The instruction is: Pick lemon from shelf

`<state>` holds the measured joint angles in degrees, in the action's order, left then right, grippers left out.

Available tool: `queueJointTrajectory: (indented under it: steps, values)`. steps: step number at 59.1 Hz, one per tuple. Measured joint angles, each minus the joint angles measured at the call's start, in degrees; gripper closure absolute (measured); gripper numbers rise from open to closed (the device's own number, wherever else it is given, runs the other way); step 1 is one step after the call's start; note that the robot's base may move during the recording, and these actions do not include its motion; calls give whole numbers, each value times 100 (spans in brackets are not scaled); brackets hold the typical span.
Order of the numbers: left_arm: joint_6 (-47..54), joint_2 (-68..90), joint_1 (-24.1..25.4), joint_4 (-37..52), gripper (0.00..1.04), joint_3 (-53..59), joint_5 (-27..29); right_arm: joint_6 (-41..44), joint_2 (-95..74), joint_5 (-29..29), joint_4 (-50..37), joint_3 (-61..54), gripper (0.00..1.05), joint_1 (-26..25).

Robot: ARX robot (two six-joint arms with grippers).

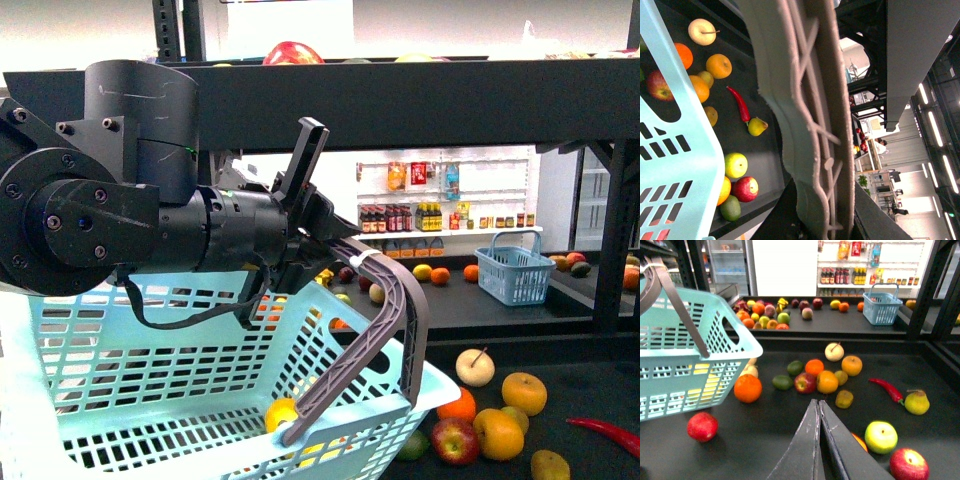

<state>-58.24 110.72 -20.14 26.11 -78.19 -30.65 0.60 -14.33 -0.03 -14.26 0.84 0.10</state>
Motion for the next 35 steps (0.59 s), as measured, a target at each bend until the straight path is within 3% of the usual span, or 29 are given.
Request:
queueJointTrajectory:
  steps: [17, 24, 35]
  values:
    - [-2, 0, 0, 0, 94, 0, 4, 0, 411, 0, 404, 0, 102, 0]
    - [-4, 0, 0, 0, 94, 0, 2, -2, 1185, 0, 1357, 0, 102, 0]
    - [2, 2, -2, 0, 94, 0, -2, -9, 1394, 15, 1414, 0, 102, 0]
